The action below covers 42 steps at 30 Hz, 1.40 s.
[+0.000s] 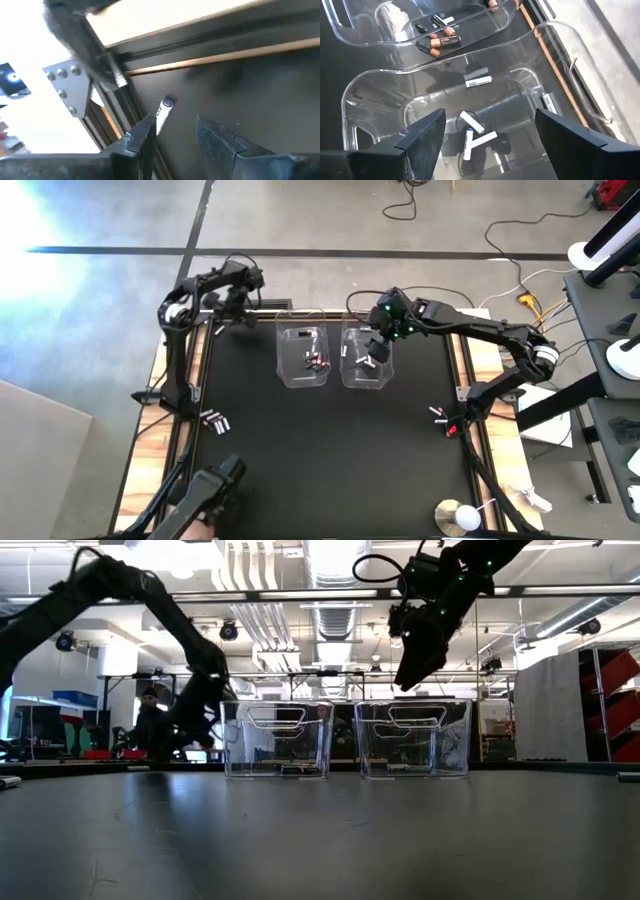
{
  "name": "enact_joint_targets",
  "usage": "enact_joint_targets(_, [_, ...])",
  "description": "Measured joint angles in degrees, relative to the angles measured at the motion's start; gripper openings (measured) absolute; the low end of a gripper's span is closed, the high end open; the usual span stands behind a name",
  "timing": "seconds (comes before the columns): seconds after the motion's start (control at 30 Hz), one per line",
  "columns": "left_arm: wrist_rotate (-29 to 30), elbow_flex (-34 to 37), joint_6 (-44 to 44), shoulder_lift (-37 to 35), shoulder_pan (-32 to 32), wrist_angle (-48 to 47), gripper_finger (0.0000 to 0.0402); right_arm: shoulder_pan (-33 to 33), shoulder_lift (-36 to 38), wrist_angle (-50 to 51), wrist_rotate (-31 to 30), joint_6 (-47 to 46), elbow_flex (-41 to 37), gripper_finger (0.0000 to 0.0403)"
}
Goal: Sort batteries
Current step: Put the white battery into the right transparent bin
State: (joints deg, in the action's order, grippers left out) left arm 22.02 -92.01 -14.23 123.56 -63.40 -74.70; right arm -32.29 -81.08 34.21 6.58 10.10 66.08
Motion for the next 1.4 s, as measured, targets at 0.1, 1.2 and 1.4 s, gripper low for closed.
enact_joint_targets(0.1, [0.0, -2.5, 2.6, 3.3, -0.8, -3.2, 0.0117, 0.0, 0.0, 1.2, 0.0, -1.8, 0.0, 0.0295])
enact_joint_targets(1.2, [-8.5, 4.7, 23.0, 6.0, -2.0, -1.4, 0.0020, 0.0, 0.1, 4.1, -0.1, -8.8, 0.0, 0.0289])
enact_joint_targets(1.4, [-9.1, 4.8, 26.9, 2.9, -1.5, 0.5, 0.0007, 0.0, 0.4, 6.3, -0.2, -7.9, 2.7, 0.0298])
